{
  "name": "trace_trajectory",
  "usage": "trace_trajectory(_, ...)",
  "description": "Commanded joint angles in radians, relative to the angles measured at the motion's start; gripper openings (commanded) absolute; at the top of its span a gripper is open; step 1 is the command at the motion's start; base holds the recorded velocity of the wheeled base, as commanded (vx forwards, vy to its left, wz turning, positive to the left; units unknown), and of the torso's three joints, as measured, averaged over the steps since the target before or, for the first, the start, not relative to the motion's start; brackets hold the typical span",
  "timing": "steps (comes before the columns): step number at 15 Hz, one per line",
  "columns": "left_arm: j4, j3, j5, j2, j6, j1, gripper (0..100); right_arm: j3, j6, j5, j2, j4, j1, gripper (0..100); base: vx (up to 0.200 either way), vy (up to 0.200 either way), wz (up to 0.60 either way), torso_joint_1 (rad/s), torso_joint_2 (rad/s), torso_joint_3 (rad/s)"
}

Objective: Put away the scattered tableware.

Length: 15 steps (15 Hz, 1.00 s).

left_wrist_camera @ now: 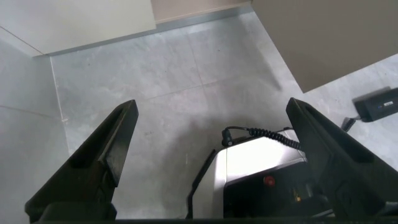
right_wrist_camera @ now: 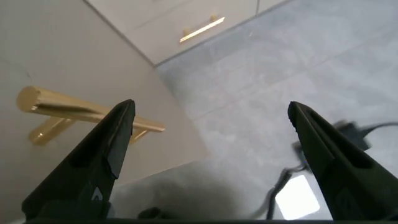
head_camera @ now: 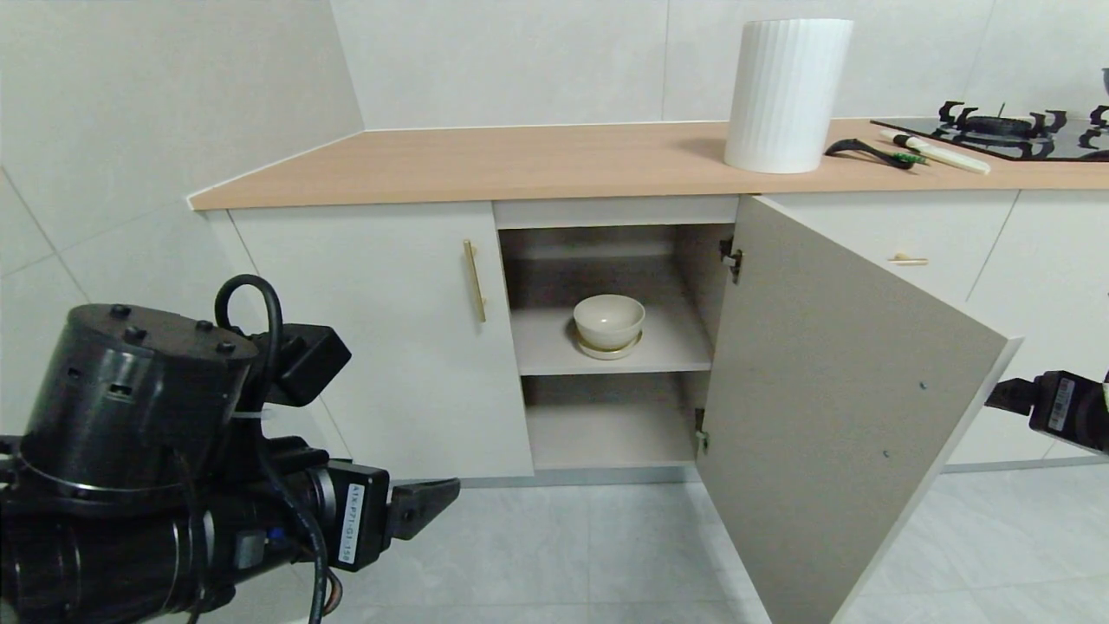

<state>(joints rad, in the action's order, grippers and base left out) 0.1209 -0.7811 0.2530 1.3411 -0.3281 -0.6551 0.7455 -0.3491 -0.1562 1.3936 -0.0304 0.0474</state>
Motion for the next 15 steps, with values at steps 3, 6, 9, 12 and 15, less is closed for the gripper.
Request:
trace_trajectory(3, 0.002, -0.001, -0.001, -0.002, 0.000, 0.003, 100, -0.003, -0.050, 0.007, 0.051, -0.014, -0.052, 100, 0.000, 0.000, 0.00, 0.000, 0.00, 0.000)
trace_trajectory(6, 0.002, -0.001, 0.000, -0.002, 0.000, 0.003, 100, -0.023, -0.093, 0.007, 0.062, -0.057, -0.097, 100, 0.000, 0.000, 0.00, 0.000, 0.00, 0.000)
trace_trajectory(9, 0.000, -0.001, -0.001, -0.002, 0.000, 0.003, 100, -0.029, -0.123, 0.007, 0.068, -0.060, -0.167, 100, 0.000, 0.000, 0.00, 0.000, 0.00, 0.000)
trace_trajectory(12, 0.000, -0.003, -0.001, 0.006, -0.002, 0.003, 100, 0.002, -0.122, 0.009, 0.108, -0.066, -0.316, 100, 0.000, 0.000, 0.00, 0.000, 0.00, 0.000)
trace_trajectory(15, 0.002, -0.014, -0.001, 0.006, -0.014, 0.015, 100, 0.084, -0.113, 0.049, 0.206, -0.069, -0.413, 100, 0.000, 0.000, 0.00, 0.000, 0.00, 0.000)
